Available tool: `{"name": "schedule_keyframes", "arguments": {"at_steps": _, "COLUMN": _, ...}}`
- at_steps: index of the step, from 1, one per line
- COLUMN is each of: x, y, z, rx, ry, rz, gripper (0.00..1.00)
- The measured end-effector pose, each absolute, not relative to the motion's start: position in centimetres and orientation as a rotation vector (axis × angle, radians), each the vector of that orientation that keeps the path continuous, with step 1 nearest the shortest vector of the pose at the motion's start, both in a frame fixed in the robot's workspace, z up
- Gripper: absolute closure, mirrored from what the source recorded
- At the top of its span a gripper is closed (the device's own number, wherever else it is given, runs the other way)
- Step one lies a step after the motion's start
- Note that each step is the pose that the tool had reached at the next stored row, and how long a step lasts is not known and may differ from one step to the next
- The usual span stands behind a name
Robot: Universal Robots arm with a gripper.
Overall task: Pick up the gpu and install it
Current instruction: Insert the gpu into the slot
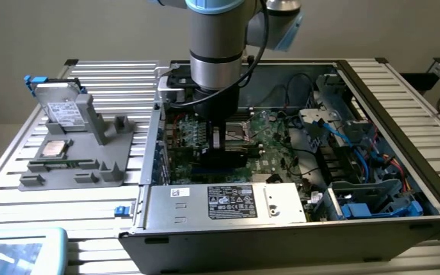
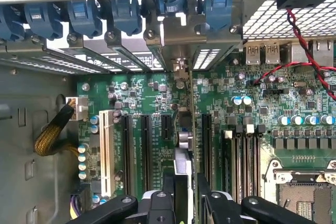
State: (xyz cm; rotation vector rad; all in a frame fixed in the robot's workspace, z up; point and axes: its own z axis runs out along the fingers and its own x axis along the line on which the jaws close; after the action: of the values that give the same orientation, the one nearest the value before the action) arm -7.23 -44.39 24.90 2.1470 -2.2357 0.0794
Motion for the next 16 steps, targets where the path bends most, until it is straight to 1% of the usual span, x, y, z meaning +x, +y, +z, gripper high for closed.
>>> {"name": "schedule_keyframes", "arguments": {"at_steps": 16, "x": -7.32, "y": -44.39, "z": 24.74, "rx": 2.156, "ry": -2.227, "rz": 0.08, "gripper": 0.73}}
